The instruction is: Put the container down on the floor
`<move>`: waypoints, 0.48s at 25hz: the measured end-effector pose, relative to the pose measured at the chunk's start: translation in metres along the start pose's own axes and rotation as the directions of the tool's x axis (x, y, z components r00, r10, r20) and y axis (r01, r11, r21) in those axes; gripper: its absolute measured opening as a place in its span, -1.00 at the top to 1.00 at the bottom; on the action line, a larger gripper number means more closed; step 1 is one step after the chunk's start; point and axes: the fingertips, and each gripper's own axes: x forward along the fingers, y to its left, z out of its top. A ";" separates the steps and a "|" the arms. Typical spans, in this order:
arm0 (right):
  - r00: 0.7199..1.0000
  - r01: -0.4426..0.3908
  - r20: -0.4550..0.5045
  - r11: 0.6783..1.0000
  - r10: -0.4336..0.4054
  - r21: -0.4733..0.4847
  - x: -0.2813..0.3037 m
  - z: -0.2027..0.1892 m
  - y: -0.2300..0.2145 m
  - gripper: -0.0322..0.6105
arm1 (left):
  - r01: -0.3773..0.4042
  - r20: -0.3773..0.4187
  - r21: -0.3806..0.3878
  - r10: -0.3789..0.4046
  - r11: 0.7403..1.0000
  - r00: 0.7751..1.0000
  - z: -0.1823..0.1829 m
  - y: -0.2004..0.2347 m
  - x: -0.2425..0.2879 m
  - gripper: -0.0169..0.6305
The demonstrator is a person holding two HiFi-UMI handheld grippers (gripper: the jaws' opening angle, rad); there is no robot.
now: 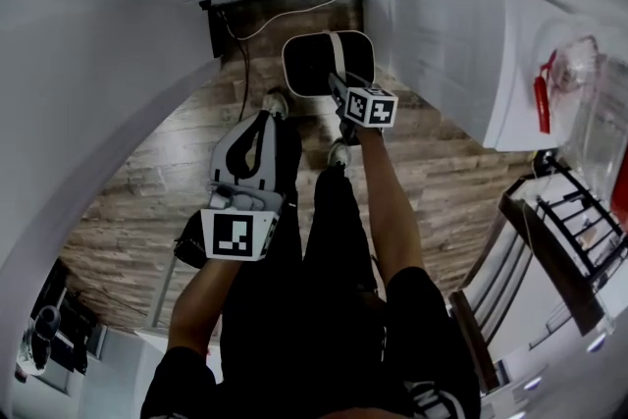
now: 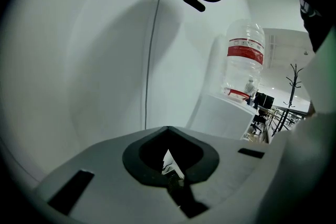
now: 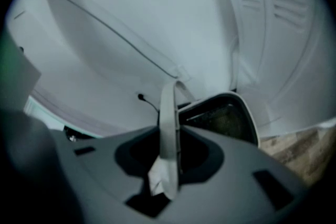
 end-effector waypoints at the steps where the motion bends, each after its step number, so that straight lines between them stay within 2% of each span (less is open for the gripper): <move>1: 1.000 0.000 -0.002 1.000 0.000 -0.001 0.007 0.000 -0.004 0.56 | 0.001 0.000 0.001 -0.001 1.000 1.000 -0.002 0.001 0.002 0.86; 5: 1.000 0.007 -0.001 1.000 -0.007 -0.002 0.032 0.004 -0.017 0.56 | 0.004 -0.005 0.014 -0.004 1.000 1.000 -0.008 0.008 0.009 0.86; 12: 1.000 0.011 0.010 1.000 -0.011 0.010 0.070 0.007 -0.033 0.56 | -0.038 0.006 -0.013 0.039 0.999 0.999 -0.023 0.031 0.016 0.86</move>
